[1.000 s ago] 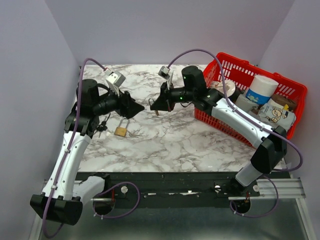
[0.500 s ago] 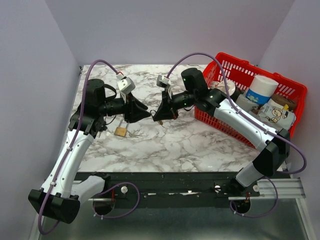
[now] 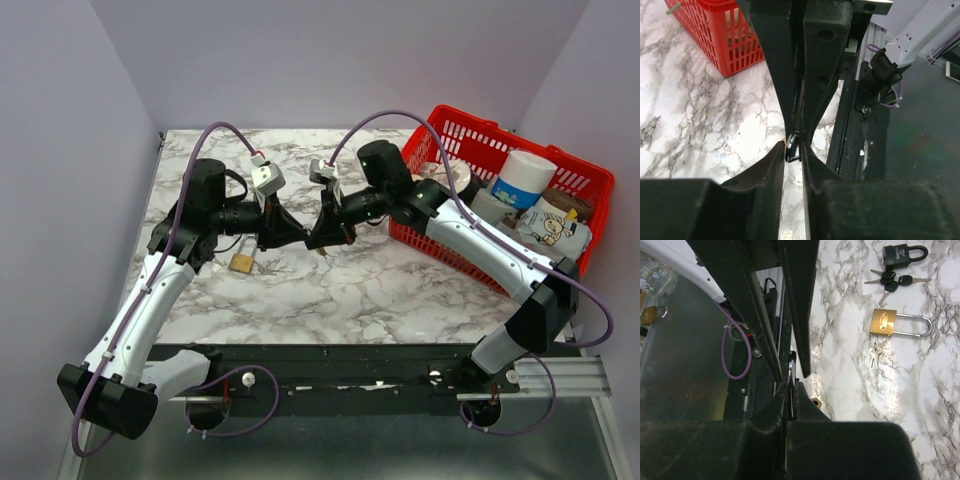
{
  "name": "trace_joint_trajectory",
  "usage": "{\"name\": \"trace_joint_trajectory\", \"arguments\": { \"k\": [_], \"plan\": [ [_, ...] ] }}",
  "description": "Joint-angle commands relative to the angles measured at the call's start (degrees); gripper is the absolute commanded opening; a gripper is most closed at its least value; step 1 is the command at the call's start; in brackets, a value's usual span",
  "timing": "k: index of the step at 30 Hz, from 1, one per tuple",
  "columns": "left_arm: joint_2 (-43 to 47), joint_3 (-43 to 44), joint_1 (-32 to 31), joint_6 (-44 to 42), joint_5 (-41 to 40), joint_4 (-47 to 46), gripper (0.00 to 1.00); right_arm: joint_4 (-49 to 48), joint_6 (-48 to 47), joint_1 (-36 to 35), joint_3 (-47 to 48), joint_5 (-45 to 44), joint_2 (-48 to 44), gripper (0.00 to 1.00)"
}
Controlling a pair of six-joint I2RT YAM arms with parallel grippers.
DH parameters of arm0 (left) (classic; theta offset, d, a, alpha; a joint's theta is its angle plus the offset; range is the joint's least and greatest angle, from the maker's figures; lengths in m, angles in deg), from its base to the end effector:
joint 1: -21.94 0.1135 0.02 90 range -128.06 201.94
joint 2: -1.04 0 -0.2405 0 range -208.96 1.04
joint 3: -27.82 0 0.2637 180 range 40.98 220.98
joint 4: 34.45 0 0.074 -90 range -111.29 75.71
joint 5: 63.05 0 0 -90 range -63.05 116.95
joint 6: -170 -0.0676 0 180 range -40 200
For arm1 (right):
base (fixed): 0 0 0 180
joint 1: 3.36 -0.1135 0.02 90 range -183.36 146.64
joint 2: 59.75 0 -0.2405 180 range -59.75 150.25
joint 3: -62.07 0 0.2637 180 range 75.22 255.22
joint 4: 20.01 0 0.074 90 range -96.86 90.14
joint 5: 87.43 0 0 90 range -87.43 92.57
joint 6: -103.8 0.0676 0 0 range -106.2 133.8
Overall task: Lock with the key
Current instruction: Lock the lock.
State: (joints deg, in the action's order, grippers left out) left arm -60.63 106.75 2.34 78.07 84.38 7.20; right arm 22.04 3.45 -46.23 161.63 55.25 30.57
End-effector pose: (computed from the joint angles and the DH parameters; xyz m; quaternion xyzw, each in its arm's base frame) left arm 0.2242 -0.1403 0.3579 0.3934 0.6756 -0.4720 0.4075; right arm 0.2407 0.2967 0.3340 -0.5423 0.6084 0.4941 0.3027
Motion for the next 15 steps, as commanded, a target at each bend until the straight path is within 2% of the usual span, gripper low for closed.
{"name": "trace_joint_trajectory", "arguments": {
  "k": [1, 6, 8, 10, 11, 12, 13, 15],
  "plan": [
    [0.3, 0.5, -0.5, -0.6, 2.9, -1.7, 0.17, 1.0, -2.4, -0.7, 1.9, 1.5, -0.7, 0.01],
    [0.4, 0.4, -0.7, 0.7, 2.9, -1.9, 0.0, 0.1, -2.9, -0.8, 1.0, 2.6, -1.6, 0.01],
    [1.0, -0.3, -0.6, 2.4, 2.6, -4.0, 0.0, -1.2, -2.0, -0.8, 0.2, 2.3, -2.5, 0.01],
    [1.5, -1.6, -0.5, 6.7, 1.0, -7.1, 0.0, -2.4, 0.7, -0.8, 0.1, 1.5, -2.6, 0.21],
    [2.3, -2.1, -0.3, 8.2, 0.2, -8.4, 0.0, -2.3, 1.6, -0.7, 0.3, 0.4, -2.3, 0.36],
    [2.7, -2.6, 0.3, 10.8, 0.3, -10.3, 0.0, -2.1, 3.5, -0.6, 0.5, -0.6, -2.2, 0.69],
    [3.0, -3.6, 1.8, 15.5, 1.2, -14.8, 0.0, -2.1, 4.3, -0.4, 0.3, -1.7, -2.3, 0.78],
    [3.7, -4.2, 3.2, 19.5, 1.2, -18.1, 0.0, -2.1, 4.3, 0.2, -0.5, -2.9, -3.3, 0.87]
  ]
}}
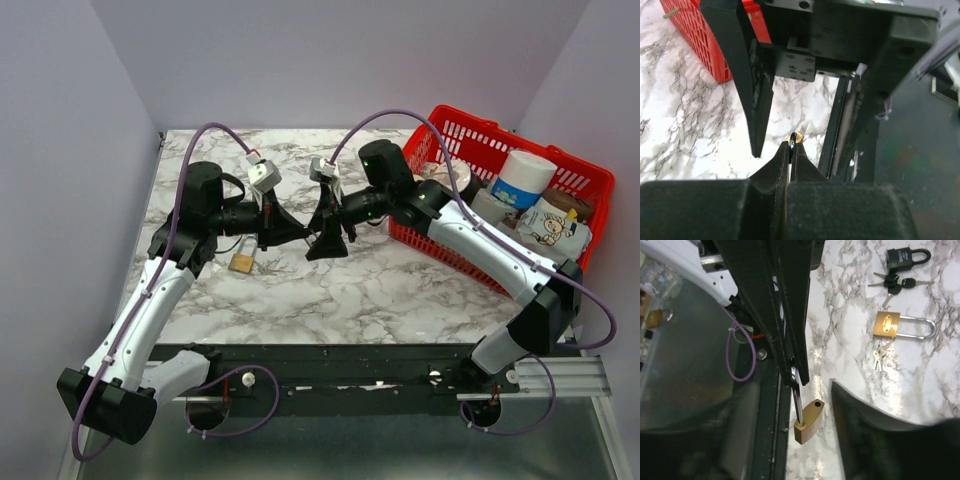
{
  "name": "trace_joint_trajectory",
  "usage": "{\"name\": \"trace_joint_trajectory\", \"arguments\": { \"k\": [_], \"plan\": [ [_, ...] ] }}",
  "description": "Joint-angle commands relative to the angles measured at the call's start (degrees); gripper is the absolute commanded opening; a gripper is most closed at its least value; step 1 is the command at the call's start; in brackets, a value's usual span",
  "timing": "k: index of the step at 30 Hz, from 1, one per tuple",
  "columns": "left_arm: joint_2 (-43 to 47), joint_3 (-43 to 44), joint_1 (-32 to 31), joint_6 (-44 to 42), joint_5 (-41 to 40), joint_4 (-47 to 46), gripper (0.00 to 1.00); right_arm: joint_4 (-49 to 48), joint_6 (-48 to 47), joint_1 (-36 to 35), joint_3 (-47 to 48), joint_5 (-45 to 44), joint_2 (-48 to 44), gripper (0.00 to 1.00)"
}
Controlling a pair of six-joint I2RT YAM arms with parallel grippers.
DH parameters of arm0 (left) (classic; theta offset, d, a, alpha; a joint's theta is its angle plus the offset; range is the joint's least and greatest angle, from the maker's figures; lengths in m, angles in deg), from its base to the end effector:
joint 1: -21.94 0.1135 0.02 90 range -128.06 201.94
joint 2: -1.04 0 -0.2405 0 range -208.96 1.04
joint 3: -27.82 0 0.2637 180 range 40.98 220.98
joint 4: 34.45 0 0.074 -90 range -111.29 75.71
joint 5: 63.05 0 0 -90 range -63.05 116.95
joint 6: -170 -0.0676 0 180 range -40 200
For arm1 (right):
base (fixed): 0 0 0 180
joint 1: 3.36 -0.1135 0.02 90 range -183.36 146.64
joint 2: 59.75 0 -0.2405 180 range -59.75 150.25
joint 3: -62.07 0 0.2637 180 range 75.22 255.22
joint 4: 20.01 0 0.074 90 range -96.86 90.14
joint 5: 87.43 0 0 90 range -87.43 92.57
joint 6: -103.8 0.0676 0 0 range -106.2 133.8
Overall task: Lock with the key
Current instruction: Lock the lock.
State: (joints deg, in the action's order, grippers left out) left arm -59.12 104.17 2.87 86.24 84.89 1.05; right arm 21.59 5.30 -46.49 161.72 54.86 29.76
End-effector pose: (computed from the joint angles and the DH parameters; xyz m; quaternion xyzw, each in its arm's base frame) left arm 0.2244 -0.1382 0.3593 0.3582 0.6778 -0.4964 0.4073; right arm 0.2378 0.2960 0.3402 -0.5349 0.6111 0.4976 0.3046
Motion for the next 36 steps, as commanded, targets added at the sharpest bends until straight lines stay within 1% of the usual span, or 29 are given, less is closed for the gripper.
{"name": "trace_joint_trajectory", "arguments": {
  "k": [1, 5, 8, 10, 11, 14, 15, 16, 25, 26, 27, 28, 30, 33, 34, 36],
  "plan": [
    [2.2, -1.8, 3.2, 13.0, 1.0, -14.8, 0.0, -1.6, 2.2, 0.8, -1.1, -2.8, -3.0, 0.88],
    [3.1, -2.2, 3.6, 21.0, 0.4, -20.3, 0.0, -1.7, 1.3, 1.2, -4.4, -7.5, -5.2, 0.9],
    [3.5, -3.5, 3.6, 25.5, 0.1, -25.6, 0.0, -3.0, 2.5, 2.8, -6.0, -8.8, -6.4, 0.91],
    [3.7, -4.5, 3.6, 28.6, 0.0, -28.3, 0.0, -4.5, 4.9, 4.5, -6.6, -7.7, -6.2, 0.89],
    [4.0, -4.7, 3.6, 29.0, -0.1, -28.6, 0.0, -5.0, 5.3, 5.0, -6.6, -6.2, -6.2, 0.88],
    [4.2, -5.1, 3.6, 29.5, -0.1, -29.2, 0.0, -6.6, 6.1, 5.9, -6.3, -5.4, -6.2, 0.78],
    [4.1, -5.1, 3.6, 29.5, -0.1, -29.2, 0.0, -7.7, 6.1, 5.9, -6.3, -5.0, -6.3, 0.73],
    [4.1, -5.2, 3.6, 29.5, -0.1, -29.0, 0.0, -8.3, 5.9, 6.0, -6.8, -4.7, -6.5, 0.72],
    [4.0, -5.5, 3.6, 28.7, -0.2, -28.3, 0.0, -12.2, 6.1, 5.9, -7.7, 0.4, -7.8, 0.73],
    [3.8, -5.5, 3.6, 28.7, 0.0, -28.2, 0.0, -12.6, 6.4, 5.9, -7.8, 0.5, -7.7, 0.71],
    [3.9, -5.5, 3.6, 28.7, 0.0, -28.2, 0.0, -13.1, 6.5, 5.9, -7.7, 0.9, -7.8, 0.68],
    [3.8, -5.5, 3.6, 28.7, 0.0, -28.2, 0.0, -13.2, 6.6, 5.9, -7.7, 1.1, -7.7, 0.63],
    [3.8, -5.5, 3.7, 28.7, -0.2, -28.1, 0.0, -13.3, 6.5, 5.9, -7.7, 1.5, -7.6, 0.58],
    [3.6, -5.5, 3.6, 28.4, -0.5, -27.9, 0.0, -13.9, 6.7, 5.9, -7.6, 3.1, -7.7, 0.43],
    [3.6, -5.7, 3.6, 27.8, -0.6, -27.6, 0.0, -13.9, 6.9, 5.9, -7.7, 3.7, -7.7, 0.33],
    [3.7, -5.9, 3.6, 26.8, -0.5, -27.4, 0.0, -14.0, 7.6, 5.9, -7.4, 5.8, -7.5, 0.22]
  ]
}}
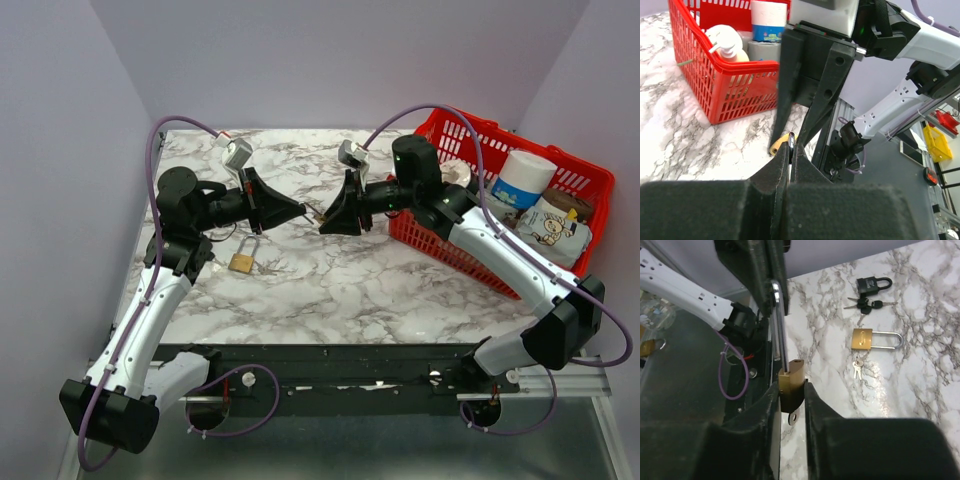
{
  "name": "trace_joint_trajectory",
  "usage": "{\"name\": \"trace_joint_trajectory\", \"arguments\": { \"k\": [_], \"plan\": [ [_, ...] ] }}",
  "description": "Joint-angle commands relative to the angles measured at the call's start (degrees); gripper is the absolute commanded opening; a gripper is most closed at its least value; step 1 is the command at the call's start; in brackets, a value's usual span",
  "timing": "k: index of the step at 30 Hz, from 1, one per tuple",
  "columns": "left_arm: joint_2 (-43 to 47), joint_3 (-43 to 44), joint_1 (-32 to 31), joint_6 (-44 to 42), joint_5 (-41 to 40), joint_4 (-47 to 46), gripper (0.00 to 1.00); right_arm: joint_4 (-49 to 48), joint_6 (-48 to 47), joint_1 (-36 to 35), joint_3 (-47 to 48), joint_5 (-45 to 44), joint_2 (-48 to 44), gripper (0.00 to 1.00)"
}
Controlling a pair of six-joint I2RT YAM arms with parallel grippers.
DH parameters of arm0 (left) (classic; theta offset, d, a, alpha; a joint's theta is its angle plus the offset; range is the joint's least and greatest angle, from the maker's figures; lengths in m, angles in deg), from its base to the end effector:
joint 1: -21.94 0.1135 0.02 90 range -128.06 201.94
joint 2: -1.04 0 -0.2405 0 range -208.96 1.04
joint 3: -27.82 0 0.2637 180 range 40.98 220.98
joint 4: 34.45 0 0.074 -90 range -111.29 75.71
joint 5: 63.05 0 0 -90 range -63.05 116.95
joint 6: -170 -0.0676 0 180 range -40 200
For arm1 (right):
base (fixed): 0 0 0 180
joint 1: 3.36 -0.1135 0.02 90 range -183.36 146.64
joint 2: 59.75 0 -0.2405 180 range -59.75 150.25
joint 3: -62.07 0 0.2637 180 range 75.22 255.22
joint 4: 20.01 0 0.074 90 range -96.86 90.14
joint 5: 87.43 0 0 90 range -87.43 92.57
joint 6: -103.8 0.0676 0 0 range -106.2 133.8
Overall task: Lock with the key
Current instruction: Lock the lock.
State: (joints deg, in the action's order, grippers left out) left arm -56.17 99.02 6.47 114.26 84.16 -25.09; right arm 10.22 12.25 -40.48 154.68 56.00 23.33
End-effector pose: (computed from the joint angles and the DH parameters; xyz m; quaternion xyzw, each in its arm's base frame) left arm 0.2315 -0.1230 0.3884 0.2501 0.6447 -0.5659 0.4491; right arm 0.2527 0.2593 0.3555 -0.4845 0.6088 0.5073 0.3706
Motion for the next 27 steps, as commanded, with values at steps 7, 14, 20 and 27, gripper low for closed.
{"name": "trace_joint_trajectory", "arguments": {
  "k": [7, 14, 20, 27],
  "plan": [
    [1.2, -1.8, -0.2, -8.4, 1.1, 1.1, 0.0, -2.7, 4.3, -0.3, 0.0, 13.0, -0.3, 0.01],
    [0.8, -2.0, -1.9, -8.5, 1.1, 0.8, 0.0, -5.1, 7.4, -0.4, 0.1, 11.7, 0.0, 0.01],
    [0.8, -3.8, -3.5, -7.2, 1.1, 0.9, 0.0, -7.0, 7.9, -0.4, 0.7, 9.6, -0.4, 0.01],
    [1.5, -7.7, -7.8, -4.6, -0.3, -0.1, 0.0, -10.7, 9.5, -0.5, 1.0, 8.0, 0.1, 0.01]
  ]
}}
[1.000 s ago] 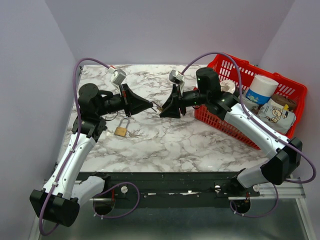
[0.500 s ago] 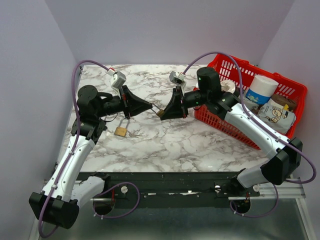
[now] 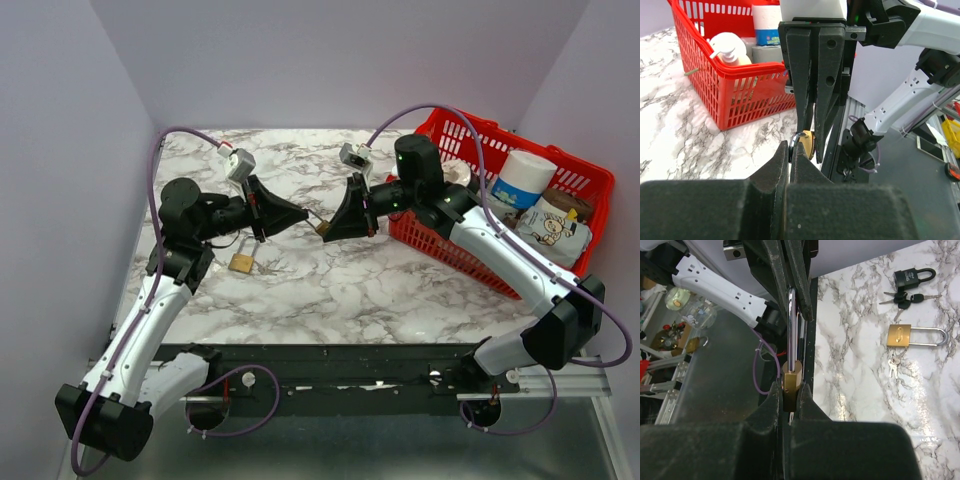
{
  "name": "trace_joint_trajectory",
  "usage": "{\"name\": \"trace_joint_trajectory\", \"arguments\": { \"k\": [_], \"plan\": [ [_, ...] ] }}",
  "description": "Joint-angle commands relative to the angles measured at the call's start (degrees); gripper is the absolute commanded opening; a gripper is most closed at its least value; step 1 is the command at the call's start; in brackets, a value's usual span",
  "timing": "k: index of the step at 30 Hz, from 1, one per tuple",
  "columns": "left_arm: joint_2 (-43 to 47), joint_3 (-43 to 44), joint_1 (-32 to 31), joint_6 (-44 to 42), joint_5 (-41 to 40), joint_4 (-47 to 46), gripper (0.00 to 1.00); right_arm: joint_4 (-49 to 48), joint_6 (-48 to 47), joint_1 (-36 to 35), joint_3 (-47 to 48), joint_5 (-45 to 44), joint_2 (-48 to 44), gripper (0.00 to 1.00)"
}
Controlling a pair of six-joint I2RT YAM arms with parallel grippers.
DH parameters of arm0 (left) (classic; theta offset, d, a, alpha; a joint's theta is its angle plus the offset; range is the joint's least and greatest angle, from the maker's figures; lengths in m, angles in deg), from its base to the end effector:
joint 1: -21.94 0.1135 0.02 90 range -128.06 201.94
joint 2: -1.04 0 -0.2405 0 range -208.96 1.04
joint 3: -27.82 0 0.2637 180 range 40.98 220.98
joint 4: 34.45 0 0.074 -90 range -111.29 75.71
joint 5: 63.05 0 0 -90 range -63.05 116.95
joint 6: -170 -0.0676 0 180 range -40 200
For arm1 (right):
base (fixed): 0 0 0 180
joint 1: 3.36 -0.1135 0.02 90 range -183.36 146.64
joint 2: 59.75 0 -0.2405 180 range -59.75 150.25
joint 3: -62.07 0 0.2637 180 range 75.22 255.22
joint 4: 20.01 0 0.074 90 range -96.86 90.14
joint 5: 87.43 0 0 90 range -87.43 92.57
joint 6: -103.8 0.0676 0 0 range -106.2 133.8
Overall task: Lock with the key
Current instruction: Lock the lock.
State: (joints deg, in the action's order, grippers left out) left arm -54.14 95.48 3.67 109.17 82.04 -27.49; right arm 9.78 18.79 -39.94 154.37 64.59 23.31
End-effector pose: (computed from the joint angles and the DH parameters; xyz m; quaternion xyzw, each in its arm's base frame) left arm 0.2222 -0.1317 0.3788 0.2842 0.6259 -0.5487 0.4759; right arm 0.2456 0.2566 0.3575 -0.4741 0.5979 0.5691 0.3062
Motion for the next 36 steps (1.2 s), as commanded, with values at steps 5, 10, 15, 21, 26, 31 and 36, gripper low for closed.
{"name": "trace_joint_trajectory", "arguments": {
  "k": [5, 10, 15, 21, 26, 31, 36],
  "plan": [
    [-0.2, -8.1, -10.3, 2.0, -0.8, 0.6, 0.0, -11.3, 3.5, -1.8, 2.4, -0.9, 1.0, 0.01],
    [-0.7, -9.3, -12.3, 2.6, -1.4, 0.2, 0.0, -11.5, 3.4, -2.4, 2.6, -0.8, 1.4, 0.01],
    [-1.6, -5.5, -9.4, 0.8, -3.5, 4.3, 0.0, -9.6, 1.5, -2.4, 0.3, -5.4, -0.7, 0.01],
    [-2.9, 1.7, -0.3, 4.0, -10.0, 10.2, 0.12, -7.9, 0.6, -1.7, -3.6, -21.3, -2.2, 0.01],
    [-1.2, 2.5, 1.0, 8.5, -20.8, 8.7, 0.62, -7.4, 2.6, -1.7, -4.3, -28.5, -0.7, 0.01],
    [0.6, -0.7, 0.9, 13.8, -25.0, 2.8, 0.79, -7.3, 5.8, -1.7, -3.2, -32.2, 1.9, 0.01],
    [-0.8, -5.7, 0.7, 20.7, -29.7, -1.0, 0.78, -7.2, 7.0, -2.5, -1.3, -36.5, 3.9, 0.01]
  ]
}}
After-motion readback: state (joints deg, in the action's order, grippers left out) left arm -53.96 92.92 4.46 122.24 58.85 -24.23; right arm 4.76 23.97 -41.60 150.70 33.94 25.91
